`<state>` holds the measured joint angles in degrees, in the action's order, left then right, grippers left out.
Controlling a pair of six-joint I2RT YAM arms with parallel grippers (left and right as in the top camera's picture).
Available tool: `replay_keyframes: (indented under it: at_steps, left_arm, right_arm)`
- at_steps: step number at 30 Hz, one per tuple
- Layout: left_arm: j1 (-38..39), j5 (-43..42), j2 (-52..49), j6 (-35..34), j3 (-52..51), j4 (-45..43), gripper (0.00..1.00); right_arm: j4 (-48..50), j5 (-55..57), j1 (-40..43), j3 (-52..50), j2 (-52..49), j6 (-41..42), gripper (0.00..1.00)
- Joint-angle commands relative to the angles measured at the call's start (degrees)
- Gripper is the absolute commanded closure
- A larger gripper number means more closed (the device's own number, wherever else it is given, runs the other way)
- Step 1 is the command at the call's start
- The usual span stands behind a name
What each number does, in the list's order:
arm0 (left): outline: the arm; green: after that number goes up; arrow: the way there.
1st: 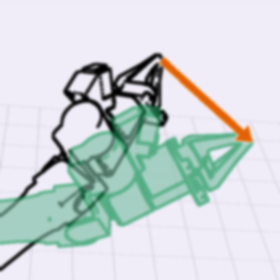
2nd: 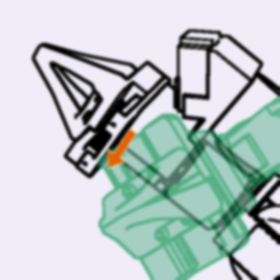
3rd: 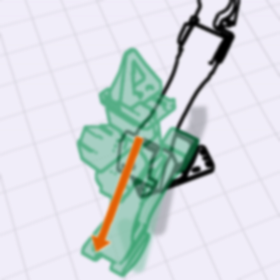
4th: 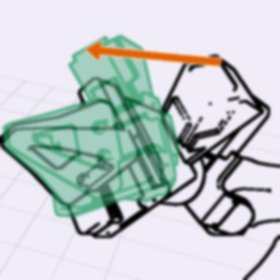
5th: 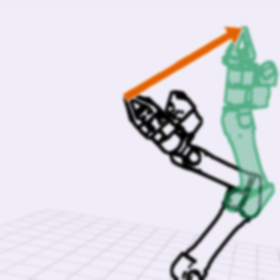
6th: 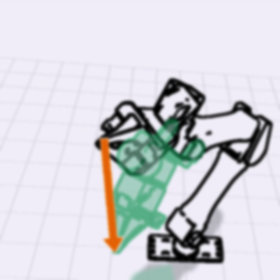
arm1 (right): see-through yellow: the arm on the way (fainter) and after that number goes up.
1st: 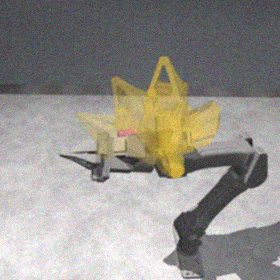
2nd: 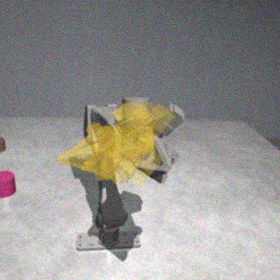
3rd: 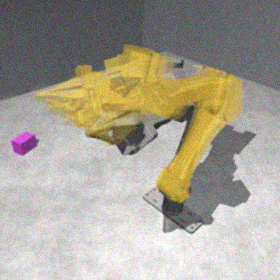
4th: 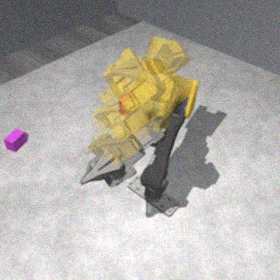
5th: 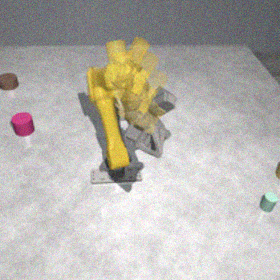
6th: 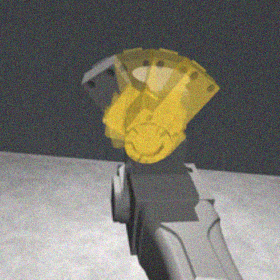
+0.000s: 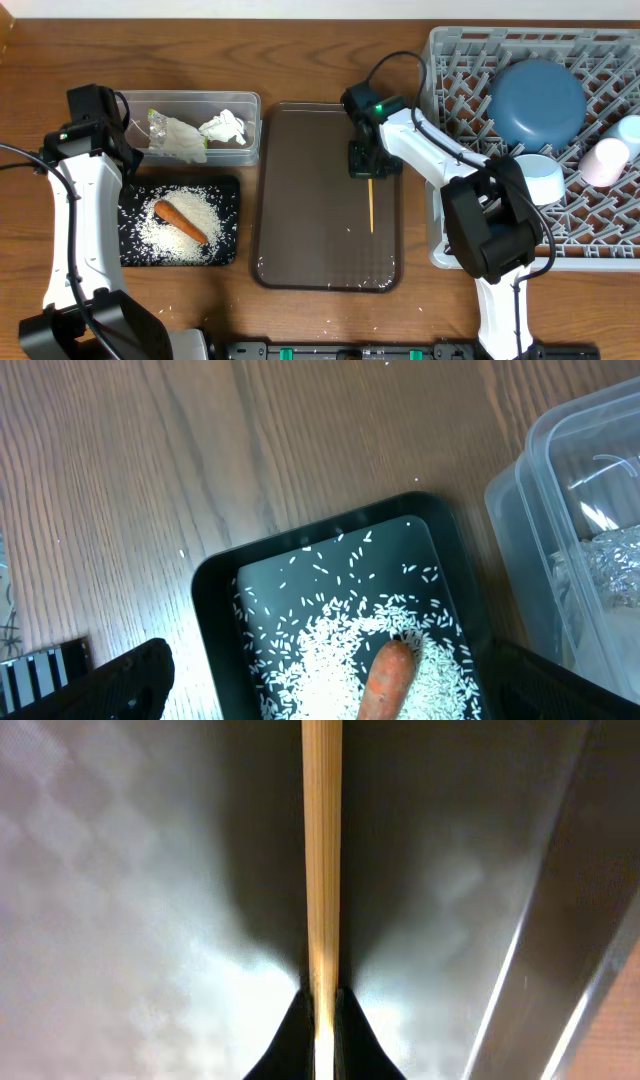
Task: Sort waste into correct bins and load items into the dishwasher rack
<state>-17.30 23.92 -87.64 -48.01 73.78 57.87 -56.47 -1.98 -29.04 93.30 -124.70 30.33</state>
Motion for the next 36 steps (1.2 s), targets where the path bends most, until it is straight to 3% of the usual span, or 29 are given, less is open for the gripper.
replay_keyframes:
  at_steps: [1, 8, 12, 19, 28, 30, 33, 34, 36]
  left_arm:
    - [-0.15, 0.31, 0.17, -0.35, -0.13, 0.13, 0.01]
    - [-0.15, 0.31, 0.20, -0.35, -0.13, 0.13, 0.01]
    - [-0.15, 0.31, 0.20, -0.35, -0.13, 0.13, 0.01]
    - [-0.15, 0.28, 0.20, -0.35, -0.13, 0.13, 0.01]
    - [-0.15, 0.31, 0.20, -0.35, -0.13, 0.13, 0.01]
    - [-0.15, 0.31, 0.20, -0.35, -0.13, 0.13, 0.01]
    - [-0.15, 0.31, 0.20, -0.35, -0.13, 0.13, 0.01]
    - [-0.15, 0.31, 0.20, -0.35, -0.13, 0.13, 0.01]
    - [-0.15, 0.31, 0.20, -0.35, -0.13, 0.13, 0.01]
  right_arm:
    - [-1.42, -1.68, 2.40, 4.74, 7.50, -2.45, 0.99]
    - [-1.22, -1.27, 11.37, 7.98, 22.75, -11.82, 0.99]
    - [-2.32, -1.29, 17.84, 7.96, 26.29, -18.71, 0.99]
    - [-1.01, -1.55, 23.89, 5.97, 22.47, -21.20, 0.99]
    - [3.34, -2.19, 24.09, 5.22, 12.44, -21.18, 0.96]
    - [3.34, -2.82, 24.09, 5.22, 11.06, -21.18, 0.87]
    - [2.23, -2.78, 24.09, 5.22, 10.47, -20.96, 0.34]
    - [1.75, -2.75, 24.09, 5.27, 10.54, -20.92, 0.23]
    - [0.63, -2.56, 24.11, 5.29, 11.21, -20.22, 0.15]
